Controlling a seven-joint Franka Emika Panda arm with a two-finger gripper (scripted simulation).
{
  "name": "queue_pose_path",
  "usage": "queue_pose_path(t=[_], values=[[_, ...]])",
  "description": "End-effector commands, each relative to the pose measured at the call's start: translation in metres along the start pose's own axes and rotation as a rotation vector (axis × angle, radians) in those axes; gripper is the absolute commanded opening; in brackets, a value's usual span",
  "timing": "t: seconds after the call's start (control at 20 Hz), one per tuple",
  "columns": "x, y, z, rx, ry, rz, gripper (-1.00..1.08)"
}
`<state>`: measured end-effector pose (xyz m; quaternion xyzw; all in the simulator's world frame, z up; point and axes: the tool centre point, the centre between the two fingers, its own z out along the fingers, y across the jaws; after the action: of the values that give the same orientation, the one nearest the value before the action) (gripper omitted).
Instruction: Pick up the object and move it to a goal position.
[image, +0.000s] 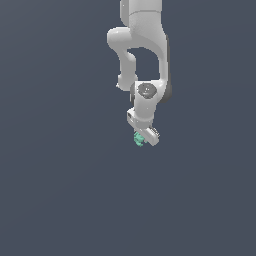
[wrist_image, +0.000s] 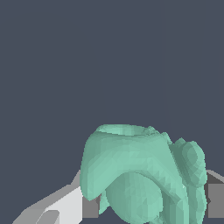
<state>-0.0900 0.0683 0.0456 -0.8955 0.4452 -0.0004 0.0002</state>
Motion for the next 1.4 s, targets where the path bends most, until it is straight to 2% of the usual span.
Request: queue_pose_path(t=[0.0, 0.35, 0.65, 0.95, 1.35], values=[[0.0, 0.0, 0.001, -0.001, 0.0, 0.0, -1.0], [0.0, -0.003, -0.003, 0.0, 0.0, 0.0, -1.0], [-0.001, -0.019, -0.02, 0.0, 0.0, 0.0, -1.0], [-0.002, -0.048, -0.05, -0.001, 0.001, 0.001, -1.0], [-0.004, -0.1, -0.102, -0.001, 0.001, 0.001, -1.0]])
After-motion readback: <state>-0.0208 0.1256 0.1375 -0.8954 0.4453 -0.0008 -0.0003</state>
